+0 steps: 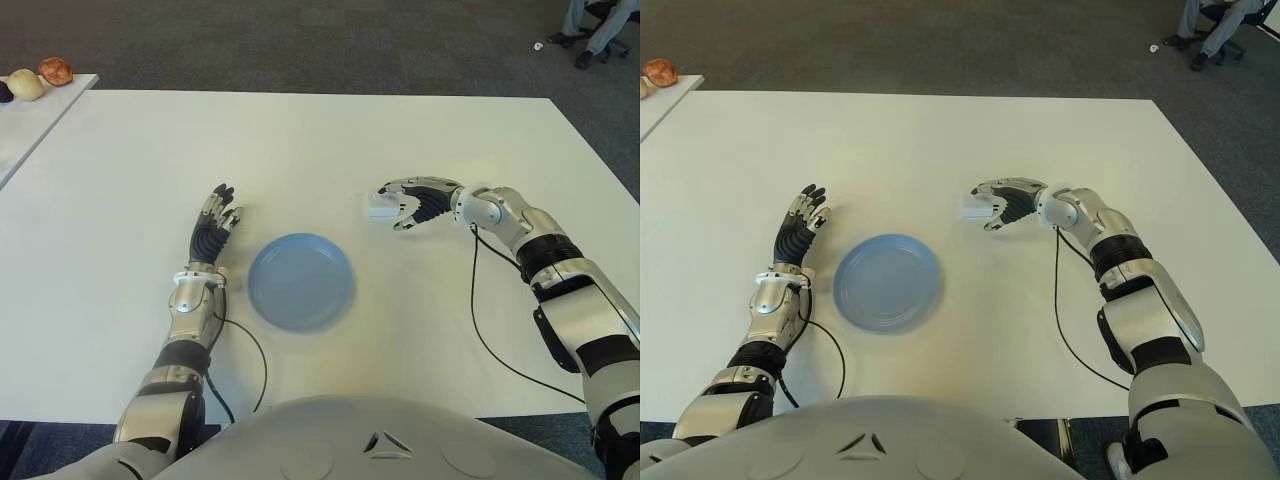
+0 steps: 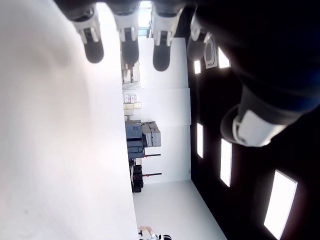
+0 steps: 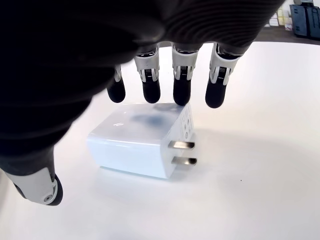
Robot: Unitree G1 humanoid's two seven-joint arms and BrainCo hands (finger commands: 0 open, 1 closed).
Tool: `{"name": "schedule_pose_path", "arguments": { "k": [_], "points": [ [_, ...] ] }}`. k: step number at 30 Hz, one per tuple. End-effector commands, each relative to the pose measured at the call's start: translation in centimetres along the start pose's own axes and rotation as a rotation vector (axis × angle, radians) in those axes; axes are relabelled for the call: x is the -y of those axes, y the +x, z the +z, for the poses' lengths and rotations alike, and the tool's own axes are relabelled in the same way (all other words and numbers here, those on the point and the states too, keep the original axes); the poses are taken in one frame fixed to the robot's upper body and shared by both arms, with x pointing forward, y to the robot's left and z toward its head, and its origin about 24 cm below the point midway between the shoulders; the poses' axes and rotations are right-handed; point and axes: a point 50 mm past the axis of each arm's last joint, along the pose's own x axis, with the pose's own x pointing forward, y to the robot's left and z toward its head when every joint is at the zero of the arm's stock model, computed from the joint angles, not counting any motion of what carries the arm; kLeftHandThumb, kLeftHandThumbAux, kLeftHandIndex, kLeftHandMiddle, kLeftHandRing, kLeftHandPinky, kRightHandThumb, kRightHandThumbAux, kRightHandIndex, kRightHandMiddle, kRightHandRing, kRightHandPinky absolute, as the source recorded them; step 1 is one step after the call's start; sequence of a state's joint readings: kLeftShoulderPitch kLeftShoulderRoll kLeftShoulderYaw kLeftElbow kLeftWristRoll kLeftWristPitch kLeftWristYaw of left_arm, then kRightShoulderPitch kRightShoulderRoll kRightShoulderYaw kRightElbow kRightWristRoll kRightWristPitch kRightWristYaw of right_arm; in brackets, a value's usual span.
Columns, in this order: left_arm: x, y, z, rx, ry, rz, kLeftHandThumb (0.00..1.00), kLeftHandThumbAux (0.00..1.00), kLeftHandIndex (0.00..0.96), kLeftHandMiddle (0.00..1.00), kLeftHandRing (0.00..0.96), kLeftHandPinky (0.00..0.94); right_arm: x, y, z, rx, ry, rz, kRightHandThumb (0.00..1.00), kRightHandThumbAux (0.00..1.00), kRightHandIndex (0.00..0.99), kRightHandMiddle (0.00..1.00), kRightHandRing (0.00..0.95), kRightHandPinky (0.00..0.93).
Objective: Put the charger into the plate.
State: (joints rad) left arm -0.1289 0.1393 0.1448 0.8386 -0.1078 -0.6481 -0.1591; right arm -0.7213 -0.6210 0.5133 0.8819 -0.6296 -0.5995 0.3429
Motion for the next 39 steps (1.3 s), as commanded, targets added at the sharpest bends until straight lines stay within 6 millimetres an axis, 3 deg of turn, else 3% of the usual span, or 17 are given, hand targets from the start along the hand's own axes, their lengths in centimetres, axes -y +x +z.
{"name": "schedule_pose_path", "arguments": {
  "k": [1, 16, 21, 29, 39],
  "points": [
    [0.4, -3.4, -4.2, -0.231, -0.026, 0.009, 0.000, 0.536, 0.075, 0.117, 0.089, 0.067, -1.2, -0.3, -0.1, -0.006, 0.015, 0.041, 0.000, 0.570, 0.000, 0.091, 0.120, 0.138],
    [0.4, -3.5, -4.3, -0.233, -0.025, 0.008, 0.000, 0.545, 0.073, 0.122, 0.094, 0.074, -1.5, -1.5, 0.1, 0.018, 0.022, 0.011, 0.000, 0.592, 0.000, 0.181, 0.234, 0.260],
    [0.5, -3.4, -4.2, -0.231, -0.027, 0.005, 0.000, 0.550, 0.073, 0.118, 0.092, 0.071, -1.2, -1.7, 0.2, 0.021, 0.020, -0.005, 0.000, 0.589, 0.000, 0.178, 0.244, 0.245],
    [0.5, -3.4, -4.2, -0.228, -0.033, 0.000, 0.000, 0.555, 0.065, 0.112, 0.085, 0.065, -0.6, -2.0, 0.4, 0.026, -0.005, -0.126, 0.000, 0.589, 0.000, 0.052, 0.101, 0.149],
    [0.6, -3.4, -4.2, -0.227, -0.026, 0.005, 0.000, 0.553, 0.064, 0.110, 0.085, 0.066, 0.2, -1.7, 0.6, 0.048, -0.012, -0.334, 0.058, 0.549, 0.000, 0.002, 0.032, 0.114]
  ]
}}
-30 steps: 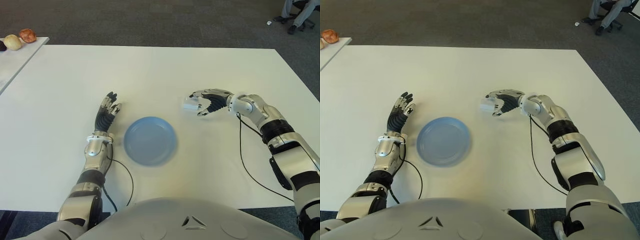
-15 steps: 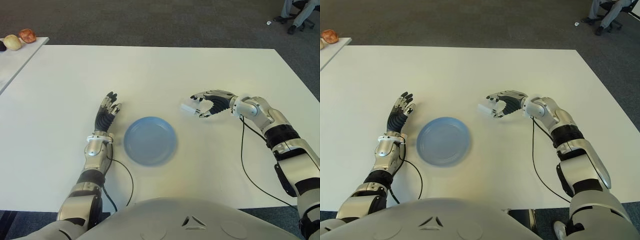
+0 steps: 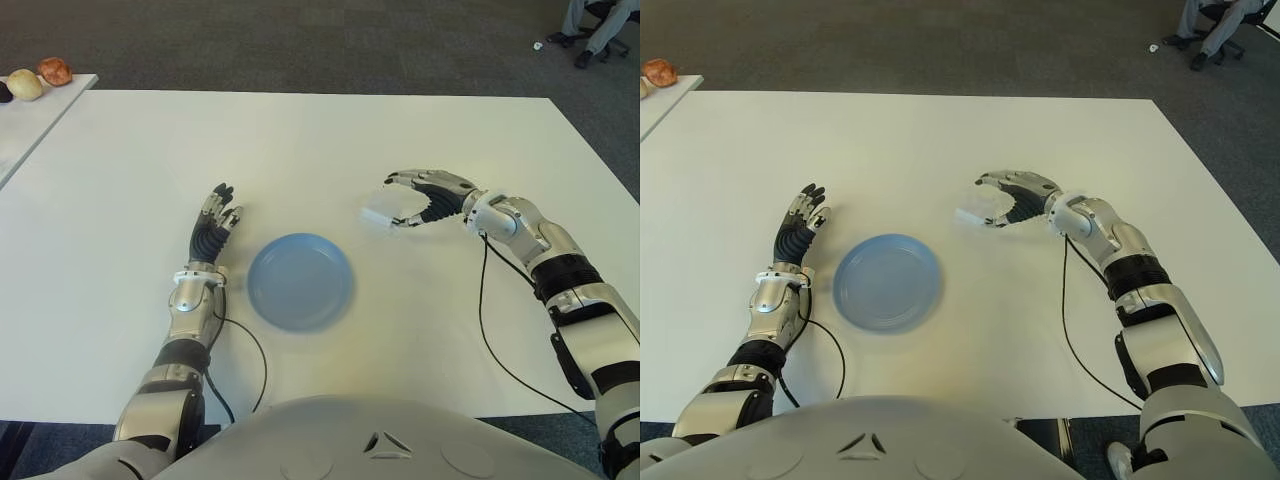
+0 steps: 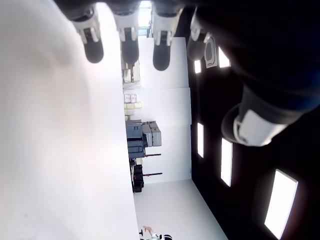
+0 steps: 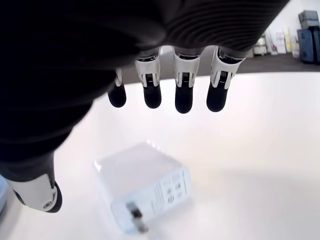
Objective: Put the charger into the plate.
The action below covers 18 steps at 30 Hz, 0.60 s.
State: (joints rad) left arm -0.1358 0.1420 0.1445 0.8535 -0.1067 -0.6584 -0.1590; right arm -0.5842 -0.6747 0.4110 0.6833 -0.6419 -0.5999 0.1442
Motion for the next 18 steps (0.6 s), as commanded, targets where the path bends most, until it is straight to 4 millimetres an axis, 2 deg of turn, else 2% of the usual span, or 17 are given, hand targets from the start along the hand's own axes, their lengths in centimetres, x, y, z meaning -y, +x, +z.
{"name": "schedule_pose_path", "arguments": {
  "k": [1, 10, 13, 18],
  "points": [
    [0.6, -3.4, -4.2, -0.228, -0.028, 0.005, 0.000, 0.552, 0.063, 0.110, 0.085, 0.065, -0.2, 0.3, 0.4, 0.026, 0.006, -0.091, 0.069, 0.544, 0.000, 0.001, 0.028, 0.112],
    [0.7, -3.4, -4.3, -0.230, -0.027, 0.002, 0.000, 0.549, 0.061, 0.112, 0.087, 0.068, 0.0, 0.8, 1.3, 0.074, 0.034, -0.231, 0.152, 0.510, 0.000, 0.000, 0.001, 0.034],
    [0.7, -3.4, -4.3, -0.232, -0.027, -0.001, 0.000, 0.550, 0.063, 0.112, 0.083, 0.054, 0.3, 1.1, 2.2, 0.113, 0.039, -0.283, 0.174, 0.464, 0.000, 0.000, 0.000, 0.011],
    [0.7, -3.4, -4.3, -0.232, -0.020, -0.004, 0.000, 0.545, 0.070, 0.108, 0.075, 0.041, 0.5, 1.2, 2.4, 0.108, 0.037, -0.315, 0.224, 0.348, 0.000, 0.000, 0.000, 0.001]
  ]
}}
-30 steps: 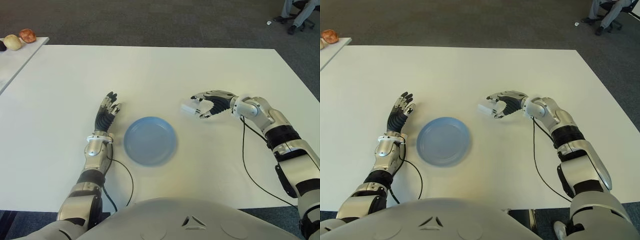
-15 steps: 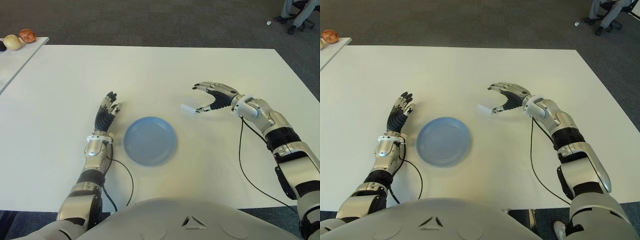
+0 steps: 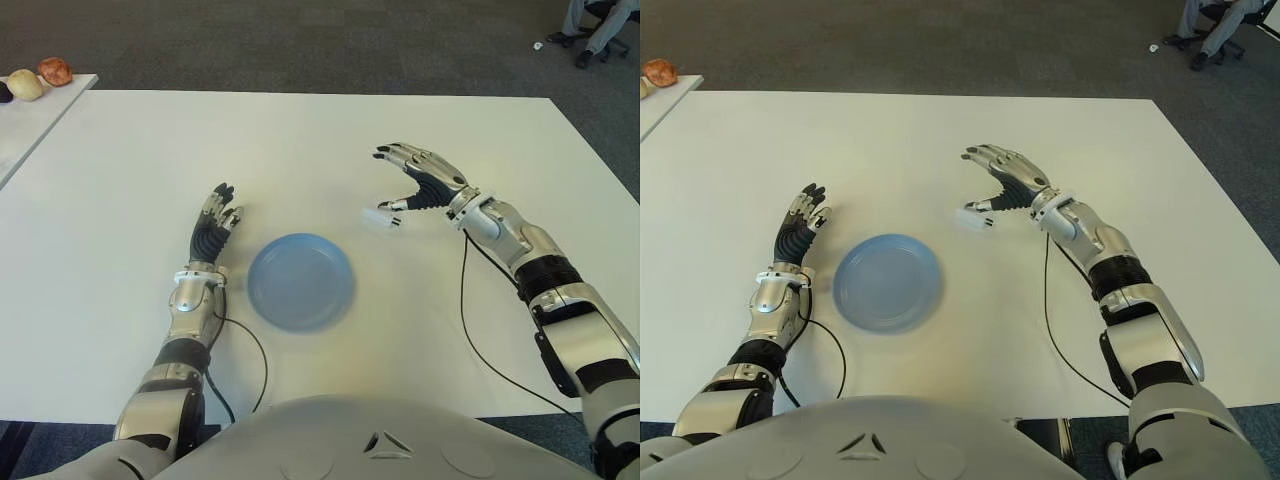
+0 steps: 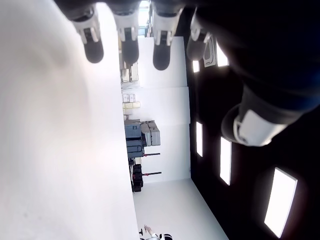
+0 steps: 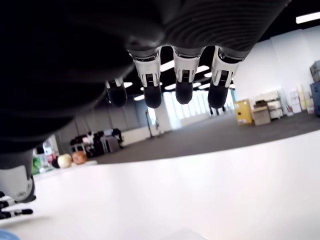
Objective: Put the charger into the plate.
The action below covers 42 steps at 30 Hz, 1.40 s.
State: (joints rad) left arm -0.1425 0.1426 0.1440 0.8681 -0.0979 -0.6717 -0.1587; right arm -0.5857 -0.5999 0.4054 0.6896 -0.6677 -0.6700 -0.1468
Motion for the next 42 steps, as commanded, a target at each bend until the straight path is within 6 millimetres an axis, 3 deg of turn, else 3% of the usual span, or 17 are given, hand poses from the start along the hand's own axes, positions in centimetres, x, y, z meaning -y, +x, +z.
{"name": "schedule_pose_path", "arguments": {
  "k": [1, 17, 29, 42],
  "points": [
    [0.7, -3.4, -4.2, -0.231, -0.027, 0.001, 0.000, 0.544, 0.073, 0.108, 0.075, 0.043, -0.2, 0.2, 0.3, -0.012, 0.005, -0.027, 0.233, 0.329, 0.000, 0.000, 0.000, 0.001],
    [0.7, -3.2, -4.1, -0.230, -0.007, -0.010, 0.000, 0.530, 0.092, 0.102, 0.073, 0.048, -2.1, 1.7, 1.6, -0.082, 0.043, -0.045, 0.306, 0.152, 0.000, 0.000, 0.000, 0.000],
    [0.7, -3.2, -4.2, -0.230, -0.006, -0.009, 0.000, 0.526, 0.089, 0.103, 0.072, 0.056, -6.5, 1.4, 1.7, -0.146, -0.065, 0.003, 0.308, 0.172, 0.000, 0.000, 0.000, 0.000],
    [0.7, -3.2, -4.1, -0.223, -0.004, -0.013, 0.000, 0.533, 0.092, 0.098, 0.068, 0.054, -7.4, 1.8, 1.3, -0.221, -0.062, 0.058, 0.338, 0.183, 0.000, 0.000, 0.000, 0.000]
  ]
}}
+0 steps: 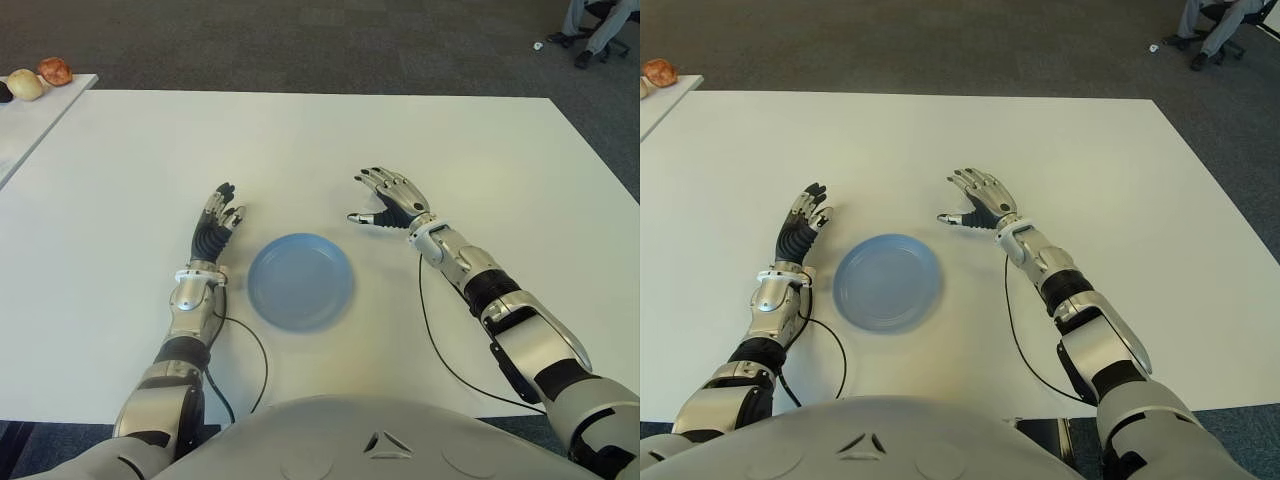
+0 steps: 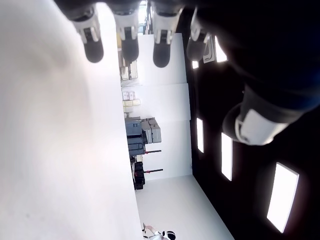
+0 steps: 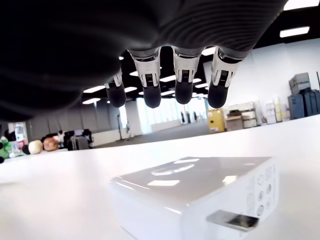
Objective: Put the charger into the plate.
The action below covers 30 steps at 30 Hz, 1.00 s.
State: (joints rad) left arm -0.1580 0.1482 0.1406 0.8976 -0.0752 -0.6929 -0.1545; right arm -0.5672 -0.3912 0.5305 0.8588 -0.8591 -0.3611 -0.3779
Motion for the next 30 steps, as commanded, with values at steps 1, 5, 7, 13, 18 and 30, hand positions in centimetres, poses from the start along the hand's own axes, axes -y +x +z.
{"name": "schedule_pose_path", "arguments": {
  "k": [1, 5, 7, 13, 18, 30],
  "points": [
    [0.7, -3.4, -4.1, -0.226, -0.028, -0.001, 0.000, 0.533, 0.093, 0.099, 0.068, 0.054, -0.2, 0.5, 0.2, -0.019, 0.004, 0.025, 0.338, 0.184, 0.000, 0.000, 0.000, 0.000],
    [0.7, -3.4, -4.1, -0.229, -0.024, 0.000, 0.000, 0.531, 0.098, 0.101, 0.070, 0.054, -0.6, 0.5, 0.1, -0.033, 0.016, 0.048, 0.336, 0.187, 0.000, 0.000, 0.000, 0.000],
    [0.6, -3.4, -4.1, -0.230, -0.021, 0.000, 0.000, 0.529, 0.099, 0.102, 0.070, 0.055, -0.7, 0.5, 0.1, -0.036, 0.019, 0.058, 0.333, 0.187, 0.000, 0.000, 0.000, 0.000],
    [0.4, -3.4, -4.2, -0.242, -0.010, 0.005, 0.000, 0.526, 0.092, 0.099, 0.066, 0.044, -1.2, 0.3, -0.3, -0.067, 0.030, 0.115, 0.316, 0.181, 0.000, 0.000, 0.000, 0.000],
    [0.4, -3.5, -4.1, -0.235, -0.015, 0.005, 0.000, 0.526, 0.091, 0.101, 0.067, 0.048, -1.3, 0.3, -0.7, -0.090, 0.032, 0.144, 0.308, 0.172, 0.000, 0.000, 0.000, 0.000],
    [0.1, -3.7, -4.2, -0.240, -0.017, 0.004, 0.000, 0.527, 0.089, 0.101, 0.066, 0.039, -1.2, 0.3, -1.9, -0.151, 0.012, 0.170, 0.292, 0.168, 0.000, 0.000, 0.000, 0.000]
  ]
}}
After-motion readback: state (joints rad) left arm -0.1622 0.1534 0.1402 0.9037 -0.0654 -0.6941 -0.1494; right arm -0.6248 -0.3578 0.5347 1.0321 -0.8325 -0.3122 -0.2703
